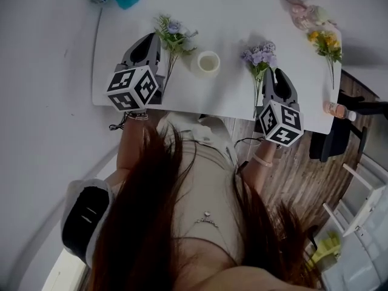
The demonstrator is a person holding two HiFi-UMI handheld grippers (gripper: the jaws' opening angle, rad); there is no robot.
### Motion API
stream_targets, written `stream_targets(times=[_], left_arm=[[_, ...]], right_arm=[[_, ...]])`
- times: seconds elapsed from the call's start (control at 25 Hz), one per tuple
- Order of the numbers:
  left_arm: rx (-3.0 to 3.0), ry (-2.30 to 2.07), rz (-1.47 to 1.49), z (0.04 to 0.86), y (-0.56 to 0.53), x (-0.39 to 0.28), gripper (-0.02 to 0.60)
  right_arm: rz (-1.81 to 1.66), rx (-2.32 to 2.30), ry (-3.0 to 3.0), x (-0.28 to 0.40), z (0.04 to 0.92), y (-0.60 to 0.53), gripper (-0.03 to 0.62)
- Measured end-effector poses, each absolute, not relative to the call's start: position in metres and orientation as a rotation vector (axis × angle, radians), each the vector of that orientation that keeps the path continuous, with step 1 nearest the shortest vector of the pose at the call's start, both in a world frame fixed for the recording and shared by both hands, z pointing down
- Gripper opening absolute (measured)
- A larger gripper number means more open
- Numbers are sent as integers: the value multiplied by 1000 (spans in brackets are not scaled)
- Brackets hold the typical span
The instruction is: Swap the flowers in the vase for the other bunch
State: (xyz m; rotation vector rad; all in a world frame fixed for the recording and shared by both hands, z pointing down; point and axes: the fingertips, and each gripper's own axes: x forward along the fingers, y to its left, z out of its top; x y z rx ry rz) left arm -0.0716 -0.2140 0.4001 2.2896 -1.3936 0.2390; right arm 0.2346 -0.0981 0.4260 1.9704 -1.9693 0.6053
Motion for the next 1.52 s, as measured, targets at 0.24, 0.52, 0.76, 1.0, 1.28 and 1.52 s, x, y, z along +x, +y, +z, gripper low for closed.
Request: stream_targets(times=[0.24,0.52,0.76,1.0,1.28,1.52], left_arm=[[2299,-1352,268,404,-228,-62,6],[2277,-1376,276,406,-233,-51,6],[2231,-1429,275,408,-228,-49,6],[2186,-1471,289,413,-218,-40,6],[2141,-1526,305,416,-210,-35,6],[2099,-1581,319,418,-202,-35,6]], right_arm=[[657,1969,-1922,242,437,-102,140],[701,1905,-1930,255,450,-108,169],[715,1839,-1962,268,455,-123,181],[779,1762,-1997,280,471,-129,199],[859,1657,-2014,282,496,-133,249],[929,1593,-2010,288,518,-135,278]])
